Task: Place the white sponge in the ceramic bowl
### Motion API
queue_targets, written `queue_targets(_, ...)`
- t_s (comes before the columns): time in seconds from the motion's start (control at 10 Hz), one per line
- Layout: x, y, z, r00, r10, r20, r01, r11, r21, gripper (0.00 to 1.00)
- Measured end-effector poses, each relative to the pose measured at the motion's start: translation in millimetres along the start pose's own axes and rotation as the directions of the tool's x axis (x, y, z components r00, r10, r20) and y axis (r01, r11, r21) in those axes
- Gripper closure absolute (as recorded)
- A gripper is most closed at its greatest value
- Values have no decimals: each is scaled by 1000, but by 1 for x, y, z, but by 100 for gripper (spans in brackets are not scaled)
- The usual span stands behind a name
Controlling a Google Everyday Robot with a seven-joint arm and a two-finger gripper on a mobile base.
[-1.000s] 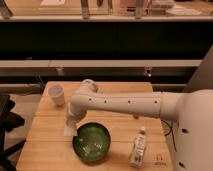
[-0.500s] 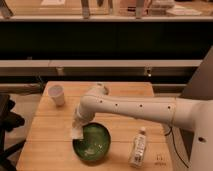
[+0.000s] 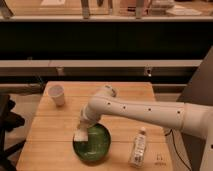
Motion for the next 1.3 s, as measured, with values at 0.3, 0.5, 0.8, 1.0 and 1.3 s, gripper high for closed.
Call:
queue_targets(0.3,3,-3,3,1000,2,0,-2,1000,7,92)
queue_targets(0.5,2,3,1,1000,2,2,-2,1000,11,75)
queue_targets(0.8,1,5,1,1000,7,3,-7,1000,28,83)
queue_targets(1.0,2,4,2,1000,5,2,-5,1000,28,93)
queue_targets(1.3,2,9,2,1000,6,3,-7,999,32,73)
